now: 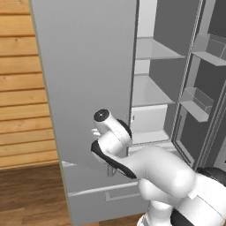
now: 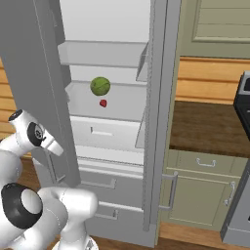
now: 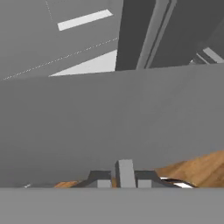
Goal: Take the strawberry from the fridge and place it on top of the pancake, located on the dining counter.
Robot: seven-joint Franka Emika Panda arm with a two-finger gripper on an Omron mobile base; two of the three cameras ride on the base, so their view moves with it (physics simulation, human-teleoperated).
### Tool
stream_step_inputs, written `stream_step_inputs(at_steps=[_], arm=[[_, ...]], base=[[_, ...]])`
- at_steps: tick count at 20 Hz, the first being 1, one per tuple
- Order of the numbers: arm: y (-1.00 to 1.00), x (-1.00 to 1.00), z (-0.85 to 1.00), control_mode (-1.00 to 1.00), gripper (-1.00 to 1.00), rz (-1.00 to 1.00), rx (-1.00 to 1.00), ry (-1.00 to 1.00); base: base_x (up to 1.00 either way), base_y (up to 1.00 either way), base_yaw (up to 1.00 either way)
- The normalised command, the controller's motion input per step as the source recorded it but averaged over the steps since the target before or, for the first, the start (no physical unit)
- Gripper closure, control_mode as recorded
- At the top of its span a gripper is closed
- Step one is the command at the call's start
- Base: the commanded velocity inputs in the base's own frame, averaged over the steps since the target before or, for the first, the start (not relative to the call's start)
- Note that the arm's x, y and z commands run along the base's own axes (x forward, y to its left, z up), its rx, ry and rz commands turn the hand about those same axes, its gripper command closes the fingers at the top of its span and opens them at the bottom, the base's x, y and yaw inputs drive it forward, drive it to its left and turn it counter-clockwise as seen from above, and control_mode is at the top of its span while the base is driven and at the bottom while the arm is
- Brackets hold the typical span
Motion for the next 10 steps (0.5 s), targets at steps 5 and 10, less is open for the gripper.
stream_step_inputs(at_steps=[5,10], arm=[[0.72,-0.42,-0.25,-1.0,-1.0,0.0,0.0,0.0],[0.44,-0.02,-0.02,-1.0,-1.0,-0.01,0.0,-0.04]], base=[[0.0,0.0,0.0],[0.0,0.0,0.0]])
